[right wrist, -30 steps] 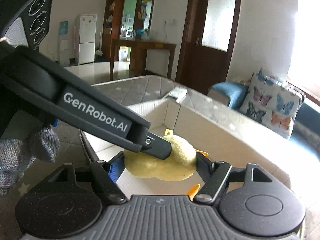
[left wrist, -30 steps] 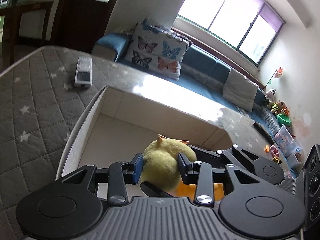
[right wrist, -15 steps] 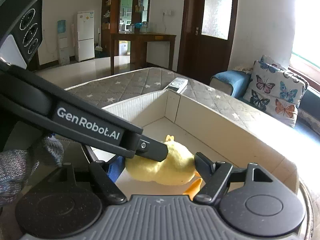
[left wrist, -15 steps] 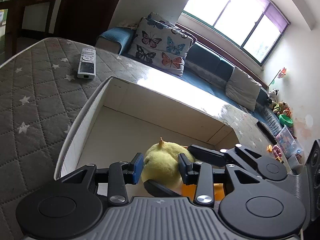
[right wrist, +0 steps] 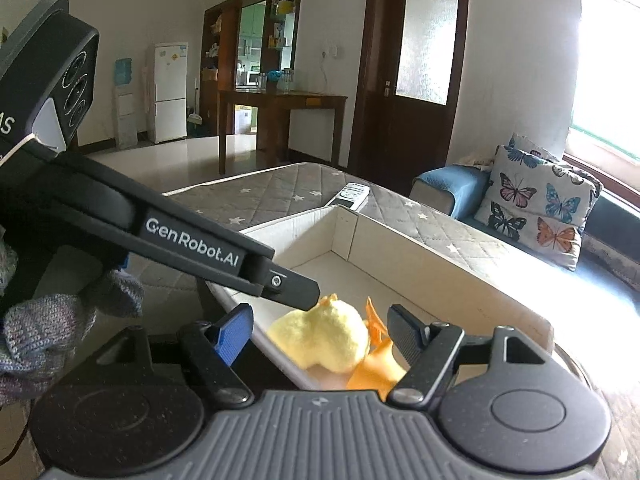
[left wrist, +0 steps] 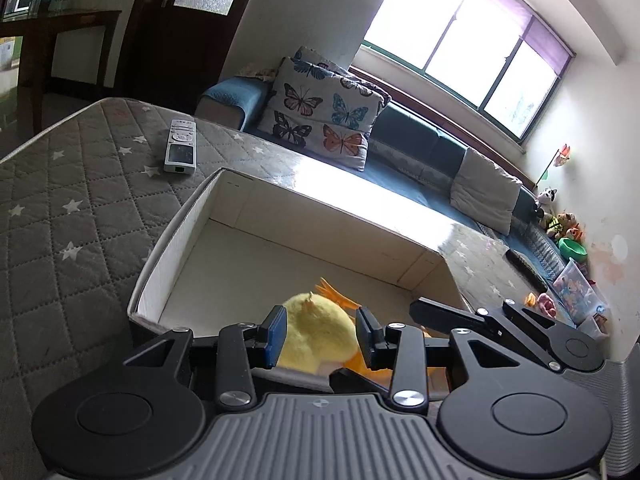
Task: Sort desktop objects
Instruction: 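Carry the chick plush into the grey box and open the left gripper, then move the left gripper down to the red ball, then close the left gripper on the red ball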
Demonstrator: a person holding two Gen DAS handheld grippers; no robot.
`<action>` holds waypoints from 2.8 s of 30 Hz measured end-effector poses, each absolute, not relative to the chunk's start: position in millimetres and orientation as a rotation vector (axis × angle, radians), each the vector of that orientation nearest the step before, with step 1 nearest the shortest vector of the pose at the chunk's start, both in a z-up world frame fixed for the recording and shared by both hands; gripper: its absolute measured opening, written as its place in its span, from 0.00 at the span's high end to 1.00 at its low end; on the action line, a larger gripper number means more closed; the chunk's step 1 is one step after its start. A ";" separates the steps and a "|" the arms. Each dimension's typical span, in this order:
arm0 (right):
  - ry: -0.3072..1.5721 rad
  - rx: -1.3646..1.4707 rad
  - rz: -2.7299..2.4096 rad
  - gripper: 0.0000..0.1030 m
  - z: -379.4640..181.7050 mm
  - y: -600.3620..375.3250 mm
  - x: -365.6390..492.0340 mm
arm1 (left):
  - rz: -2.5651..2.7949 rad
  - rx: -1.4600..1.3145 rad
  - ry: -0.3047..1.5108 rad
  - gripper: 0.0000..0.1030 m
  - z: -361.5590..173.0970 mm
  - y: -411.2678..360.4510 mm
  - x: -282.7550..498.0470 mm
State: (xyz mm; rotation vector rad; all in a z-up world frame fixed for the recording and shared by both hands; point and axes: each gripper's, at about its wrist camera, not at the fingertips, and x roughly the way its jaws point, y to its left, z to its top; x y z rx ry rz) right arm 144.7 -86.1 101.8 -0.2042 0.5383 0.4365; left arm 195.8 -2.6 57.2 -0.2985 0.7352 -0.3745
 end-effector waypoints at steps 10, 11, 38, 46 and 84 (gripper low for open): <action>0.539 -0.195 0.449 0.28 101.1 -96.0 95.5 | -0.365 -0.290 0.706 0.61 62.0 -6.0 152.1; 0.541 -0.193 0.451 0.28 99.8 -96.9 91.0 | -0.363 -0.286 0.706 0.61 61.4 -6.8 147.5; 0.649 -0.231 0.481 0.36 49.0 -89.8 13.0 | -0.414 -0.265 0.860 0.61 11.3 -26.0 77.6; 0.678 -0.231 0.443 0.36 39.6 -94.3 17.7 | -0.438 -0.249 0.876 0.61 6.9 -30.6 73.2; 0.667 -0.177 0.433 0.47 33.0 -92.9 9.2 | -0.478 -0.227 0.930 0.59 6.6 -38.5 75.7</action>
